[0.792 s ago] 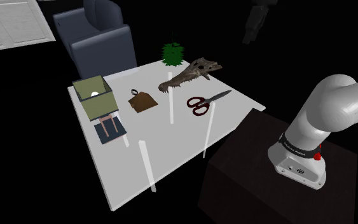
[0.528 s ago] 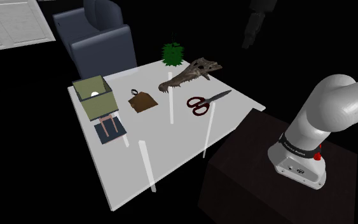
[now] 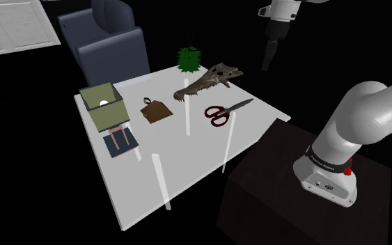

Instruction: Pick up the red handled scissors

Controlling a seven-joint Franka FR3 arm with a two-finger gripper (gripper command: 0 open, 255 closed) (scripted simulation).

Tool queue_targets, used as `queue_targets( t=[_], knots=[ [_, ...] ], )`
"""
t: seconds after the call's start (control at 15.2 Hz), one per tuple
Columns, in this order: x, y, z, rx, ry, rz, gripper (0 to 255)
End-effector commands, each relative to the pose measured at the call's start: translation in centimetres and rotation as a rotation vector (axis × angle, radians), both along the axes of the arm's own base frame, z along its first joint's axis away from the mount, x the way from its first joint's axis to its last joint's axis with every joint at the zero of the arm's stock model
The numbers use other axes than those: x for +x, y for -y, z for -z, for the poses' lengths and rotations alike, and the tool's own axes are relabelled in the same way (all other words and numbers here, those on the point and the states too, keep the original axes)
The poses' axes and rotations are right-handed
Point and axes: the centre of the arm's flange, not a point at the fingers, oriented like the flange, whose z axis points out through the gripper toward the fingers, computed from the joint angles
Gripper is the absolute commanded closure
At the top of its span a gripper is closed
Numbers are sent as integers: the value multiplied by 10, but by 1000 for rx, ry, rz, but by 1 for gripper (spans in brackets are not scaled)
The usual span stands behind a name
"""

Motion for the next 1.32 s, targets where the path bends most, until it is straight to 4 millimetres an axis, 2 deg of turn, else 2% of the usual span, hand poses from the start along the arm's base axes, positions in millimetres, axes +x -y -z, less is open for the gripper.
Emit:
queue_targets(
  t=[0.0,0.66,1.25],
  knots=[
    [7,11,20,-3,-2,-48,0],
    [59,72,127,-12,-21,-265,0],
    [113,117,223,-20,-38,-461,0]
  ],
)
